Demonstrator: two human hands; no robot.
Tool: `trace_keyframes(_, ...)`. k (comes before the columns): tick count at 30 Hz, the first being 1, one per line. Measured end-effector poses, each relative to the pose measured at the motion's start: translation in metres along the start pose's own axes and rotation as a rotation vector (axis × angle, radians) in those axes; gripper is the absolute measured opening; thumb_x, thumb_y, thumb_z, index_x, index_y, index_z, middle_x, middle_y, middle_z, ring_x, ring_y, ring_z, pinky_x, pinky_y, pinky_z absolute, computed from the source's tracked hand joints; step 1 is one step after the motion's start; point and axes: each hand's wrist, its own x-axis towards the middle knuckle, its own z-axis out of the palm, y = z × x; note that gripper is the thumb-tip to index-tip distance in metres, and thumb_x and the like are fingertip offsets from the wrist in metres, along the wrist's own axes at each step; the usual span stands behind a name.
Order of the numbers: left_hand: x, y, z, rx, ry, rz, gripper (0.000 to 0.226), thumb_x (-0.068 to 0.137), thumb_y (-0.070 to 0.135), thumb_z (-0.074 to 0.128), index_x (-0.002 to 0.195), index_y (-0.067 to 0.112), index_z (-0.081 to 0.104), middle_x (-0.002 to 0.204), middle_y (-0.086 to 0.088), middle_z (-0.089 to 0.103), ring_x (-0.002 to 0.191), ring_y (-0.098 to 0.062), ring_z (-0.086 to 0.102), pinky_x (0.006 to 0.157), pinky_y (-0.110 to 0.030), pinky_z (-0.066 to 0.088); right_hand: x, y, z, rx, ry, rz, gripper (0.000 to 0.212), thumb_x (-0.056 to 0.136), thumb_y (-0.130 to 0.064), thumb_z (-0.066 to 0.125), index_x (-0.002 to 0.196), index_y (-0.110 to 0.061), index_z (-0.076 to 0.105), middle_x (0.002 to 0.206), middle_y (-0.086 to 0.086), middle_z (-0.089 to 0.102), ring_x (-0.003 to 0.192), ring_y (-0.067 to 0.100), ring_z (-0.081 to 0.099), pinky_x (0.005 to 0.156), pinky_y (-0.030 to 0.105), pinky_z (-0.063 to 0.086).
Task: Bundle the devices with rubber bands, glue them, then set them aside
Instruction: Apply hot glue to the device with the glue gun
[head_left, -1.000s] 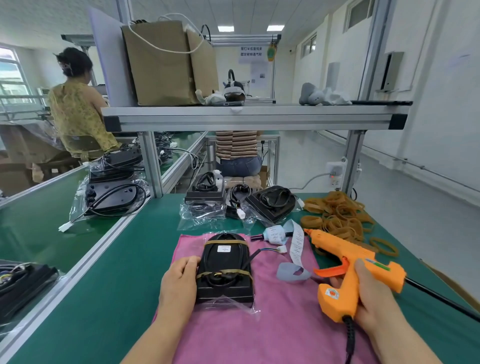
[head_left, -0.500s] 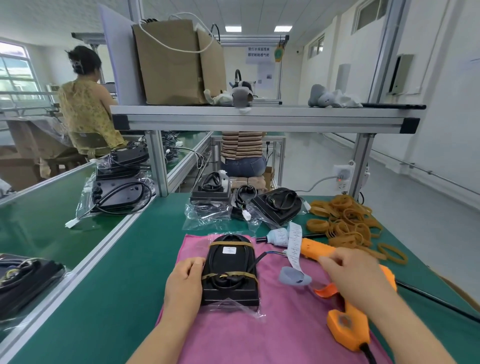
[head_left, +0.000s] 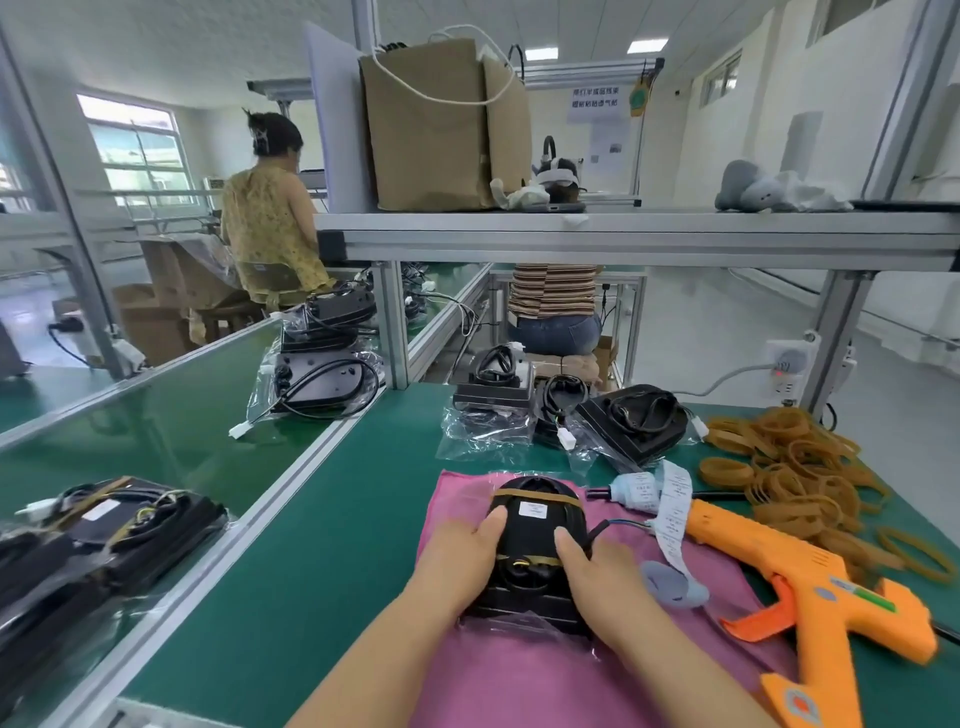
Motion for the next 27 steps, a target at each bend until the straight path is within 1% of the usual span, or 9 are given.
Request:
trace_keyframes(3,-0.007,0.0,0.004,-0.093,0.05,0.017,0.045,0.098,0.048,0.043,0.098,0.015,0.073,0.093,0.0,0.074,0.09,-0.016,0.066,0.076,-0.027,0.048,-0.001,0.005,0.008,0.027,0.059,-0.031,0.044,0.102,-0.036,0.041,0.093,-0.004,0.069,0.092,0.018,0.07,0.092,0.035,0.062,0.083,0.038,0.048)
trace_keyframes(8,-0.029,0.012,0.004,-0.361,0.201,0.102,0.043,0.097,0.034,0.054,0.06,0.014,0.055,0.053,0.009,0.055,0.055,-0.012,0.048,0.051,-0.015,0.038,-0.009,-0.004,0.007,0.173,0.181,-0.163,0.027,0.1,-0.028,0.045,0.082,-0.019,0.063,0.078,0.004,0.064,0.079,0.026,0.056,0.078,0.038,0.043)
trace_keyframes(12,-0.039,0.019,-0.014,-0.539,0.271,0.036,0.023,0.085,0.049,0.062,0.092,0.027,0.061,0.077,0.022,0.069,0.071,0.012,0.062,0.062,-0.008,0.046,-0.01,-0.036,-0.009,0.142,0.128,-0.258,0.025,0.101,-0.022,0.046,0.077,-0.019,0.053,0.073,0.004,0.051,0.072,0.025,0.044,0.071,0.04,0.034)
trace_keyframes(14,-0.041,0.02,-0.028,-0.602,0.284,0.031,0.037,0.073,0.061,0.063,0.101,0.036,0.059,0.086,0.025,0.069,0.08,0.009,0.065,0.08,-0.02,0.053,-0.01,-0.06,-0.015,0.192,0.071,-0.278,0.031,0.101,-0.028,0.046,0.076,-0.011,0.053,0.075,0.006,0.052,0.073,0.02,0.047,0.07,0.03,0.036)
trace_keyframes(15,-0.041,0.021,-0.038,-0.625,0.296,0.039,0.041,0.069,0.063,0.063,0.103,0.04,0.059,0.09,0.025,0.07,0.087,0.003,0.067,0.087,-0.03,0.055,-0.01,-0.073,-0.016,0.212,0.042,-0.282,0.033,0.101,-0.031,0.047,0.083,-0.005,0.057,0.078,0.005,0.051,0.073,0.014,0.047,0.063,0.021,0.032)
trace_keyframes(18,-0.04,0.024,-0.07,-0.671,0.368,0.092,0.041,0.068,0.061,0.065,0.107,0.048,0.059,0.104,0.018,0.072,0.098,-0.009,0.069,0.093,-0.041,0.055,-0.007,-0.113,-0.014,0.225,-0.045,-0.322,0.046,0.099,-0.039,0.047,0.113,0.005,0.055,0.093,0.009,0.051,0.076,0.009,0.048,0.06,0.016,0.027)
trace_keyframes(20,-0.041,0.026,-0.095,-0.677,0.437,0.154,0.031,0.07,0.054,0.064,0.1,0.049,0.063,0.103,0.014,0.073,0.096,-0.01,0.071,0.089,-0.041,0.057,-0.001,-0.138,-0.006,0.211,-0.12,-0.367,0.058,0.098,-0.047,0.046,0.137,-0.004,0.047,0.126,0.009,0.053,0.103,0.012,0.052,0.084,0.015,0.031)
trace_keyframes(22,-0.042,0.027,-0.119,-0.686,0.516,0.188,0.025,0.072,0.049,0.062,0.096,0.047,0.067,0.102,0.011,0.074,0.094,-0.01,0.071,0.087,-0.039,0.057,0.007,-0.161,0.007,0.16,-0.206,-0.398,0.074,0.095,-0.057,0.043,0.154,-0.017,0.026,0.157,0.0,0.033,0.141,0.018,0.033,0.11,0.031,0.026)
trace_keyframes(27,-0.04,0.014,-0.17,-0.66,0.723,0.189,0.023,0.076,0.045,0.061,0.097,0.037,0.066,0.107,0.01,0.068,0.097,-0.006,0.065,0.079,-0.028,0.049,0.031,-0.217,0.056,0.115,-0.416,-0.471,0.084,0.091,-0.067,0.04,0.157,-0.02,0.016,0.162,0.0,0.024,0.146,0.019,0.026,0.109,0.034,0.027)
